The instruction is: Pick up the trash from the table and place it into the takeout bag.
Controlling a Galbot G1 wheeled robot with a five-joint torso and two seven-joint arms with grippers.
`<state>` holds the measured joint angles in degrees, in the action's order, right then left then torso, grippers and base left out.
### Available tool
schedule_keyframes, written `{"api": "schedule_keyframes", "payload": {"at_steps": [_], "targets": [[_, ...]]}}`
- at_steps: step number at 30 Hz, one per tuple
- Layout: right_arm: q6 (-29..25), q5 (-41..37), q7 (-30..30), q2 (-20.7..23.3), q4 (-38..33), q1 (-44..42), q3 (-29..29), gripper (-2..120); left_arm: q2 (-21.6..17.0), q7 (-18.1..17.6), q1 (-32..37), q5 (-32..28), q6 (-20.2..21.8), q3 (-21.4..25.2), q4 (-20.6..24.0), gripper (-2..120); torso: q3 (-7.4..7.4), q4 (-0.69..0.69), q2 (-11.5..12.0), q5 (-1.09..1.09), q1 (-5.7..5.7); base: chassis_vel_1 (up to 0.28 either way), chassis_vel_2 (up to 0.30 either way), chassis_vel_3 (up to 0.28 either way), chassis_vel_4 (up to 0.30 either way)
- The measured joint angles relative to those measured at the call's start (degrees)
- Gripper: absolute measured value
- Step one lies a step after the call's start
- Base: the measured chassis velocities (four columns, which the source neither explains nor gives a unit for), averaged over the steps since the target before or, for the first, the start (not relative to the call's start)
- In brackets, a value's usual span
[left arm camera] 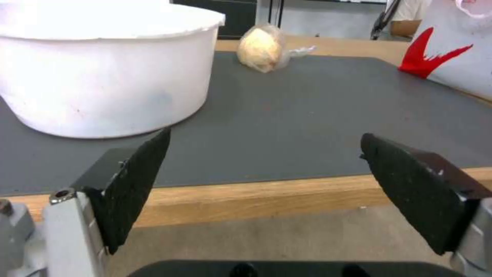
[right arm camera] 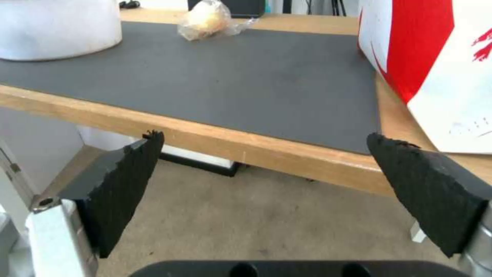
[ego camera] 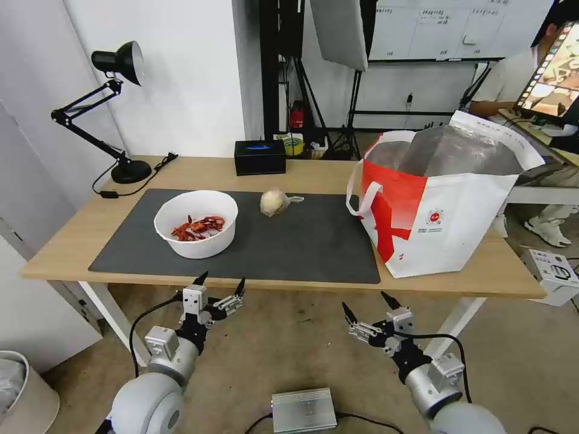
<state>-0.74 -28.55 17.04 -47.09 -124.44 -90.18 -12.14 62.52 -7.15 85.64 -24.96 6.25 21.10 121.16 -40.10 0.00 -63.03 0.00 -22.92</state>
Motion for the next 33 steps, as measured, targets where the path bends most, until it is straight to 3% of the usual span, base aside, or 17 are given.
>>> {"api": "schedule_keyframes", "payload": {"at_steps": [8,12,15,16,19,22,30,33], "targets": [[0.28,-3.26,-0.6,0.7,0.37,5.12,1.08,100,0.4,0.08,0.54,0.41,-0.26,0.26,0.12,100,0.0,0.0,0.0,0.0,0.0,0.0,0.0,0.0,0.0],[1.05,-7.92,-2.17,1.76,1.28,13.09,3.79,100,0.71,0.13,1.18,0.63,-0.44,0.71,0.46,100,0.0,-0.01,0.0,-0.01,0.0,0.0,0.0,0.0,0.0],[2.06,-12.62,-3.47,1.58,5.8,25.02,10.25,100,0.89,0.17,1.76,0.77,-0.47,1.28,0.76,100,-0.01,-0.01,0.0,0.01,0.0,0.0,0.0,0.0,0.0],[2.06,-12.62,-3.47,1.58,5.8,25.02,10.25,100,0.89,0.17,1.76,0.77,-0.47,1.28,0.76,100,-0.01,-0.01,0.0,0.01,0.0,0.0,0.0,0.0,0.0],[2.26,-16.28,-4.18,-0.86,12.63,38.06,18.11,100,1.02,0.18,2.02,0.89,-0.48,1.45,0.98,100,-0.01,0.01,0.01,0.01,-0.02,0.0,0.0,0.0,0.0],[2.5,-17.63,-4.32,-3.36,17.16,44.71,22.48,100,1.15,0.18,2.11,0.91,-0.44,1.6,1.16,100,-0.01,0.01,0.01,-0.02,-0.02,0.0,0.0,0.0,0.0],[3.99,-19.01,-4.46,-11.95,30.6,58.92,29.54,100,1.28,0.13,2.6,0.94,-0.35,2.26,1.28,100,-0.02,0.01,0.01,0.0,-0.02,0.0,0.0,0.0,0.0],[4.66,-18.85,-5.27,-16.75,38.63,65.0,32.25,100,1.5,0.16,2.76,1.16,-0.45,2.31,0.94,100,-0.01,0.01,0.01,-0.02,-0.02,0.0,0.0,0.0,0.0]]}}
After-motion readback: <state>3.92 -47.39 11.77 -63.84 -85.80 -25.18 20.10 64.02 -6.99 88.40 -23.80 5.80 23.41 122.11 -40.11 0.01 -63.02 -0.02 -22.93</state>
